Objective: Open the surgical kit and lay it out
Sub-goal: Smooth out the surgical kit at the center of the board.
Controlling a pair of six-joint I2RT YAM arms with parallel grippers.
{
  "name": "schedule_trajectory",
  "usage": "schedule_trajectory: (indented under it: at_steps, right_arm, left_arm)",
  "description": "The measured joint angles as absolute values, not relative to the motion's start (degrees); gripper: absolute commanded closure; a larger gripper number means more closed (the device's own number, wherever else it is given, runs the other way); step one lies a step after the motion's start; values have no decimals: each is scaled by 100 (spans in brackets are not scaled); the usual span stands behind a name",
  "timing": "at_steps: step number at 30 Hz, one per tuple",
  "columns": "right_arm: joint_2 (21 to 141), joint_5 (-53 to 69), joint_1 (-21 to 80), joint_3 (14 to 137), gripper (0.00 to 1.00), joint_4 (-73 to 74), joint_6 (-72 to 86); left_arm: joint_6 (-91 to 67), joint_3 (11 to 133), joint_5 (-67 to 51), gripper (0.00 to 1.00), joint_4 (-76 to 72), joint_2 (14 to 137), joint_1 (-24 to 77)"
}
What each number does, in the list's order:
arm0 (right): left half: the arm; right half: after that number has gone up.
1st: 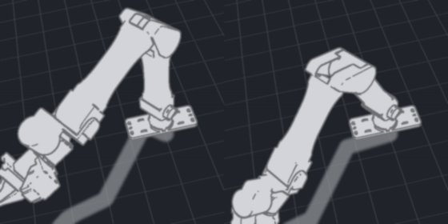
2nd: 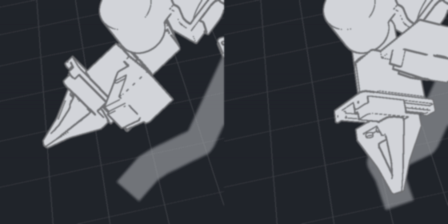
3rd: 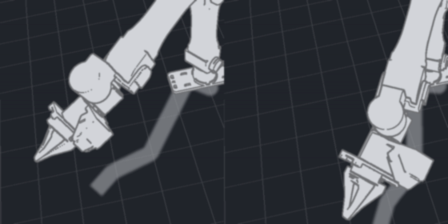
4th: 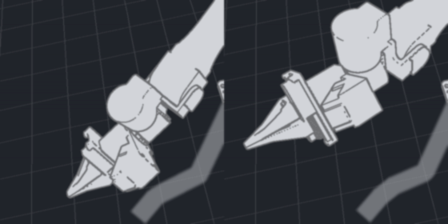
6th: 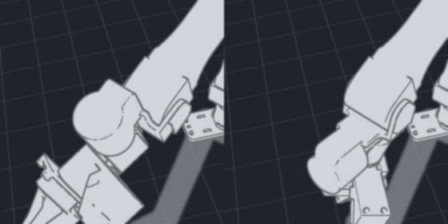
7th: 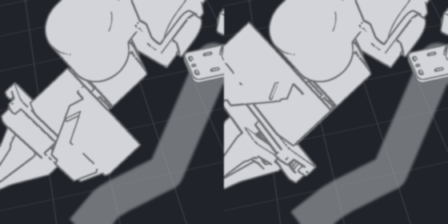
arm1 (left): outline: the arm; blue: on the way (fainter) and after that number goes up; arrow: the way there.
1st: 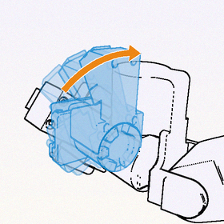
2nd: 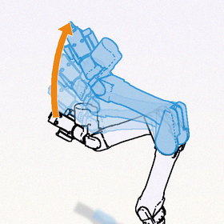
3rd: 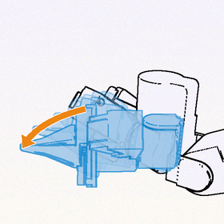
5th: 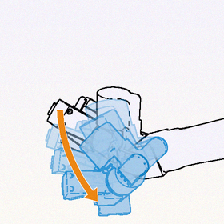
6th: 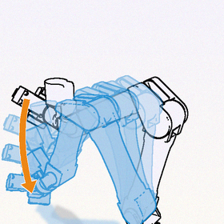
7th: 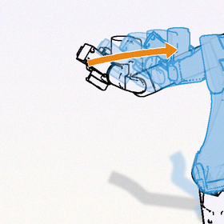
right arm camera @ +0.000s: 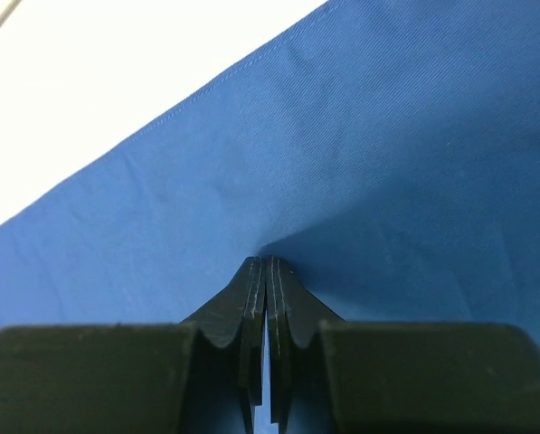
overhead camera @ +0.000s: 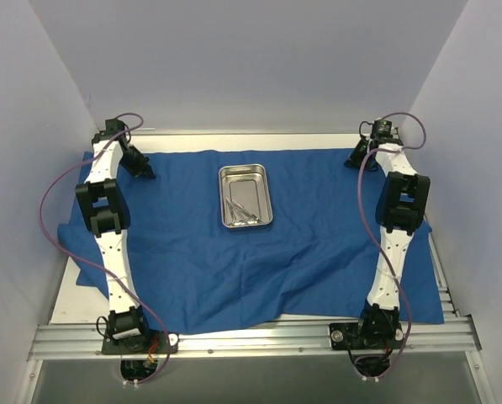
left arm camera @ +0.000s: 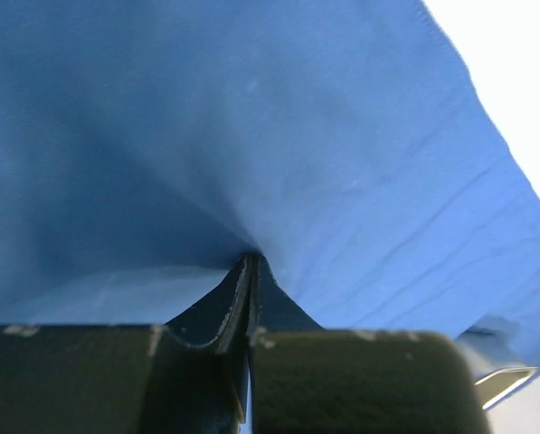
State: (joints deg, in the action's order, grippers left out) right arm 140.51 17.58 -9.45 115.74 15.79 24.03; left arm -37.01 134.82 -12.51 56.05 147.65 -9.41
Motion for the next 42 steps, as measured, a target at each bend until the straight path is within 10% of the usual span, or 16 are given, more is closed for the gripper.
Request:
schedule_trajectory:
  at_steps: [16, 42]
  right_arm:
    - [15264, 2370, -1240, 13281, 100, 1317, 3059]
    - [16577, 2724, -1452, 15391, 100, 1229, 3210]
  left_arm:
    - [-4641, 15906, -2512, 98, 5367, 16398, -873]
    - [-5437, 16033, -3301, 95, 3728, 16872, -1544]
